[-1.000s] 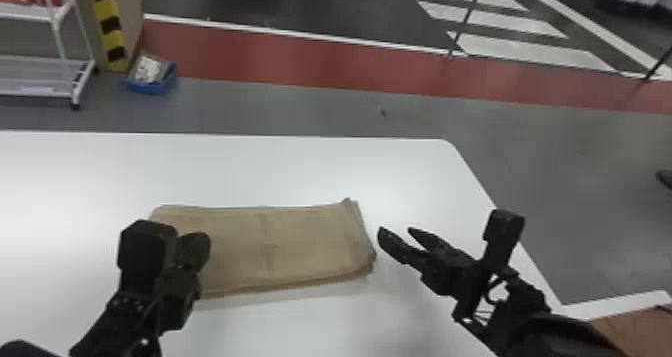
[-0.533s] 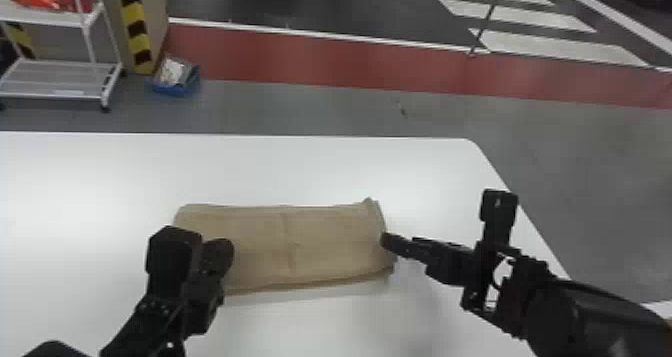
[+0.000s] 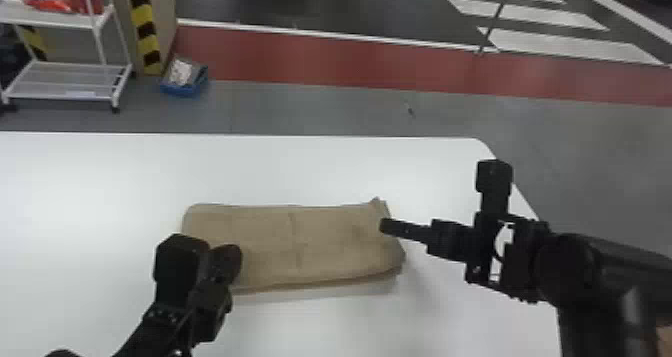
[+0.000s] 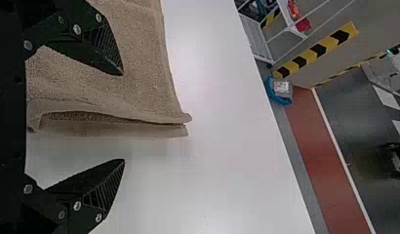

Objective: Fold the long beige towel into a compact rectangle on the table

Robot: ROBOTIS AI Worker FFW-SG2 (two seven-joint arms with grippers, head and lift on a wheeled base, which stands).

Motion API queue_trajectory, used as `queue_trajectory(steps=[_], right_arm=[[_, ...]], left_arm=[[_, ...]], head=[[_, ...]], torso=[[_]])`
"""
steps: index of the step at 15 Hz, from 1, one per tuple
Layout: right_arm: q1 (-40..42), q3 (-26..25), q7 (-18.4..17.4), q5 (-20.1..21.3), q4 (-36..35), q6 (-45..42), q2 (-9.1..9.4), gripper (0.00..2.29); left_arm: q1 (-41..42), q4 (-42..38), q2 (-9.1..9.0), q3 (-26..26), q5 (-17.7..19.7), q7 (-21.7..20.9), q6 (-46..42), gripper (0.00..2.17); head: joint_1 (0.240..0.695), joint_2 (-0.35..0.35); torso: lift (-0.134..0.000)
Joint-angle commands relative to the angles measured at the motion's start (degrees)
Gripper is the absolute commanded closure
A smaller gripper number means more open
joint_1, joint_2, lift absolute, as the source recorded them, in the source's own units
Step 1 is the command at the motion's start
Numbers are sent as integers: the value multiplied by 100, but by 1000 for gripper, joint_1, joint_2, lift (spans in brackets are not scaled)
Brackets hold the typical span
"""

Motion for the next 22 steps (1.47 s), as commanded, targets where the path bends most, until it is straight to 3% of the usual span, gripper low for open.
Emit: queue_trajectory(steps=[1, 8, 22], right_arm=[[-164, 82, -92, 40, 70, 374, -3, 289], [-445, 135, -232, 119, 369, 673, -73, 346], [-1042, 372, -171, 155, 1239, 831, -82, 589]], left_arm=[[63, -63, 9, 9, 0, -1, -20, 1916], [194, -221, 44, -18, -35, 8, -20, 1916], [212, -247, 53, 96, -96, -62, -55, 1916]], head=[[695, -210], [695, -213], [695, -193]], torso=[[-124], [-124], [-124]])
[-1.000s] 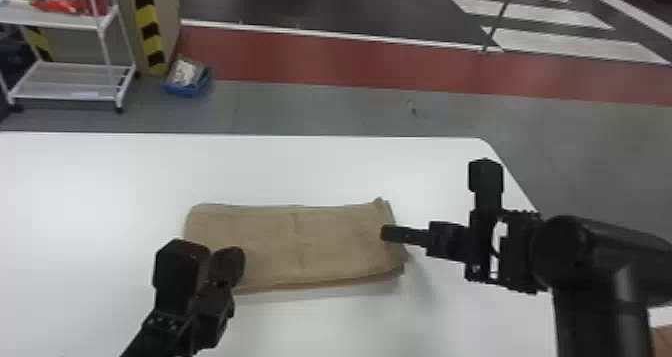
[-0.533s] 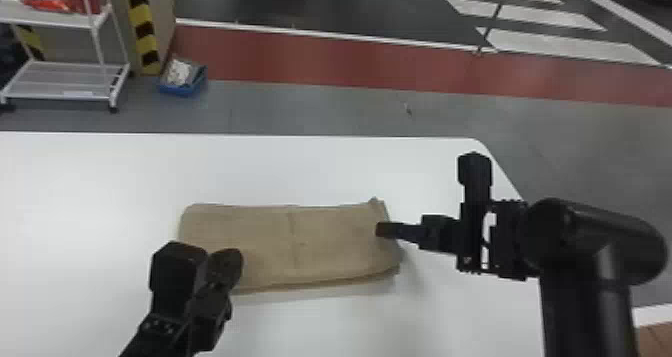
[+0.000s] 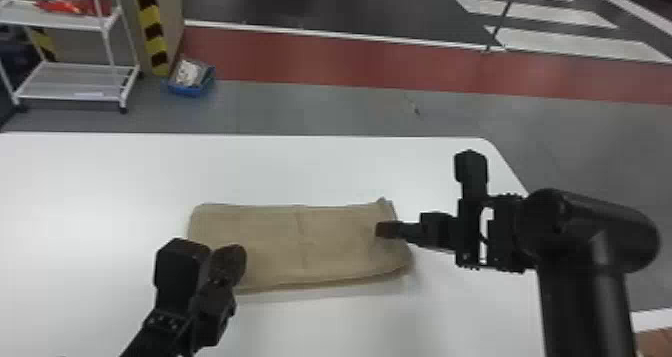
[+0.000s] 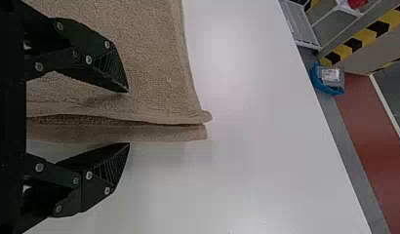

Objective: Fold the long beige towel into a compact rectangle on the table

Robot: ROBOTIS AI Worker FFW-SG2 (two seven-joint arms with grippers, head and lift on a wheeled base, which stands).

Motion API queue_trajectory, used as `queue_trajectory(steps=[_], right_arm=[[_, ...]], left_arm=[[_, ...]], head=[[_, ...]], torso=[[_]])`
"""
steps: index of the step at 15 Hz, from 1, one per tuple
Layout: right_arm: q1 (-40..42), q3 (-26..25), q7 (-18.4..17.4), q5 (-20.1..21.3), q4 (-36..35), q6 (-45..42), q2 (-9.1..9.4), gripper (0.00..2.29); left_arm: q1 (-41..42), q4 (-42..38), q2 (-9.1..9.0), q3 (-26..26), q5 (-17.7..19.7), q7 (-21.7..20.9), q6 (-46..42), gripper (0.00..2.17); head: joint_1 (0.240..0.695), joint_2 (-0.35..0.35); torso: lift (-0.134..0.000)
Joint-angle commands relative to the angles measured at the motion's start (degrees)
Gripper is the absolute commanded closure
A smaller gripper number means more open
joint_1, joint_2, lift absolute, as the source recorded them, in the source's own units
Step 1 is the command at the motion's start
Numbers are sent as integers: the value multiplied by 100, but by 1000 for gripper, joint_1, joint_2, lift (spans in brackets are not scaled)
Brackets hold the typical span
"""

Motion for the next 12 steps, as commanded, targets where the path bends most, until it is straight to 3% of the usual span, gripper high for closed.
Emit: queue_trajectory(steps=[1, 2, 4, 6, 7, 12], right_arm=[[-72, 33, 22, -9, 148, -15, 0, 593], [-90, 42, 40, -9, 200, 3, 0, 596], [-177, 33, 84, -9, 306, 38, 0, 896], [-186, 15, 145, -17, 323, 91, 0, 950], [-169, -20, 163, -105, 323, 126, -9, 1129], [165, -231, 154, -1107, -160, 319, -211, 1180]], left_arm=[[-1, 6, -9, 41, 9, -48, 18, 1916], [-1, 6, -9, 41, 9, -57, 18, 1916], [-10, 6, -9, 58, 9, -57, 18, 1916], [-10, 6, -9, 67, 9, -57, 35, 1916], [-10, 6, -9, 67, 9, -57, 18, 1916], [-10, 15, -9, 32, 9, -74, 53, 1916]], head=[[695, -186], [695, -186], [695, -179], [695, -176], [695, -174], [695, -161]], torso=[[-124], [-124], [-124], [-124], [-124], [-124]])
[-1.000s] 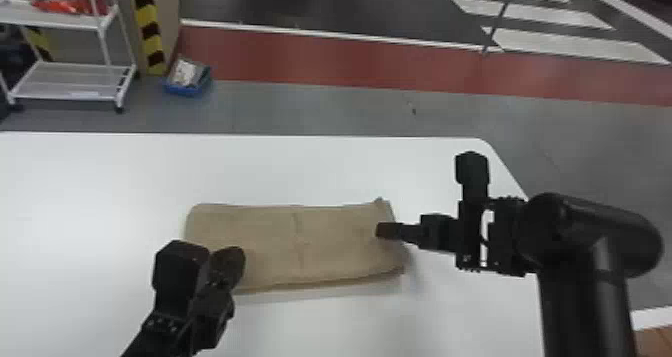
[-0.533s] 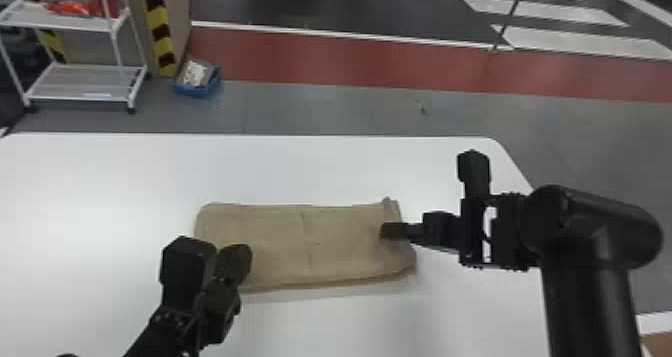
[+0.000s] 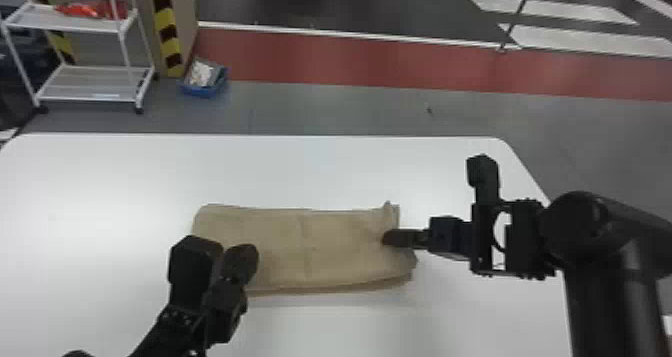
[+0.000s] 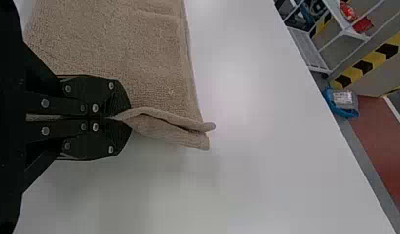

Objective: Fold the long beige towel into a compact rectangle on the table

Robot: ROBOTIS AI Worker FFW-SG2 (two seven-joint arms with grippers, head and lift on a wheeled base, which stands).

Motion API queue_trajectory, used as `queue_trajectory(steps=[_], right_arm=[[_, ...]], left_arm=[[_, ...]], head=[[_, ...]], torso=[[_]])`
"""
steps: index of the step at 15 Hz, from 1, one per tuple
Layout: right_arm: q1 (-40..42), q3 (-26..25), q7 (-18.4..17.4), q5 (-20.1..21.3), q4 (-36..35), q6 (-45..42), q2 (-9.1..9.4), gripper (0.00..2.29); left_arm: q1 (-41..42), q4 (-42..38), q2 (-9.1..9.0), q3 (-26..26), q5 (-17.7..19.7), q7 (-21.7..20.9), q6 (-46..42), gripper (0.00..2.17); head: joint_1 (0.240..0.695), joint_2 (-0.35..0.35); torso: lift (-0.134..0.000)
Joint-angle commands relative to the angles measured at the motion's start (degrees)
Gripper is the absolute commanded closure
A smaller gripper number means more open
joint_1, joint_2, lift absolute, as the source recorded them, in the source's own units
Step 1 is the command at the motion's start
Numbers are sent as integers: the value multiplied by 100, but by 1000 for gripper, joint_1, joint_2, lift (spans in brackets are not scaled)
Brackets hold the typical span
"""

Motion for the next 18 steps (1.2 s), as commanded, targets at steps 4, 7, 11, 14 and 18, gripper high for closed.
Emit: queue_trajectory(steps=[4, 7, 11, 14, 18], right_arm=[[231, -334, -38, -788, -728, 204, -81, 1180], [293, -440, -126, -1043, -957, 204, -99, 1180], [381, -466, -319, -1597, -1080, 122, -64, 1180], [328, -475, -539, -1869, -1247, 51, -46, 1180], [249, -545, -680, -2142, -1308, -19, -37, 1180]], left_arm=[[0, 25, 0, -56, -9, -5, 44, 1916], [0, 16, 0, -126, 0, -31, 61, 1916], [0, 34, -44, -135, 53, -189, 61, 1916], [71, -168, 53, 76, 369, -629, 308, 1916], [299, -713, 202, 515, 633, -813, 431, 1912]], head=[[695, -157], [695, -162], [695, -166], [695, -166], [695, -148]], torso=[[-124], [-124], [-124], [-124], [-124]])
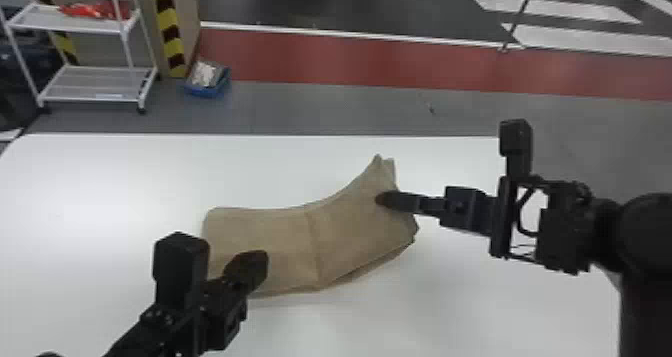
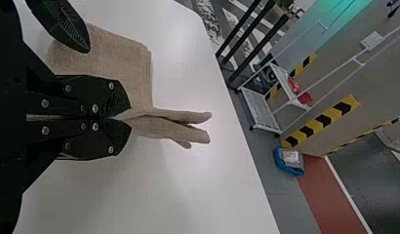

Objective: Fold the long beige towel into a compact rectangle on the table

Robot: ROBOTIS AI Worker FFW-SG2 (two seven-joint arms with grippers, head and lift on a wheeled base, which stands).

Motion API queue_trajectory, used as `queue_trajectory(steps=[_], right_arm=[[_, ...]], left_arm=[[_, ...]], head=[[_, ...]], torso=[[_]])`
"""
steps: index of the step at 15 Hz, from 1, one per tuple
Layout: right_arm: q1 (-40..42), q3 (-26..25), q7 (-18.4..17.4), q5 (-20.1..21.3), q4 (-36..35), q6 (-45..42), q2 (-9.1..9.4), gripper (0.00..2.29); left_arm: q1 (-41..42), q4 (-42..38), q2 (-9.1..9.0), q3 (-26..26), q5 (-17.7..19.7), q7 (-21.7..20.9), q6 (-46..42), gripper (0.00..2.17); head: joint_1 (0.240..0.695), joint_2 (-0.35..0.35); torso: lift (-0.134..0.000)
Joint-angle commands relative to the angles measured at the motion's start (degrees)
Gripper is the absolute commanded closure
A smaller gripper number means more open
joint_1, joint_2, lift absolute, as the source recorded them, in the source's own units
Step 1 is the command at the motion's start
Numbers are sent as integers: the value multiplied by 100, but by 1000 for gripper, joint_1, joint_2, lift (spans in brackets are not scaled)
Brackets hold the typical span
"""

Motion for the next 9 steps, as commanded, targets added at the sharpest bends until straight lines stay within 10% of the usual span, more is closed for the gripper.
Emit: queue_trajectory(steps=[1, 9], right_arm=[[-75, -57, -7, -106, -16, -7, 23, 1180], [-216, -92, -16, -115, -8, -130, 67, 1180]], left_arm=[[51, -157, 75, 230, 105, -44, 21, 1912], [-406, 713, 22, 230, -483, -238, 514, 1916]], head=[[695, -139], [695, -75]], torso=[[-124], [-124]])
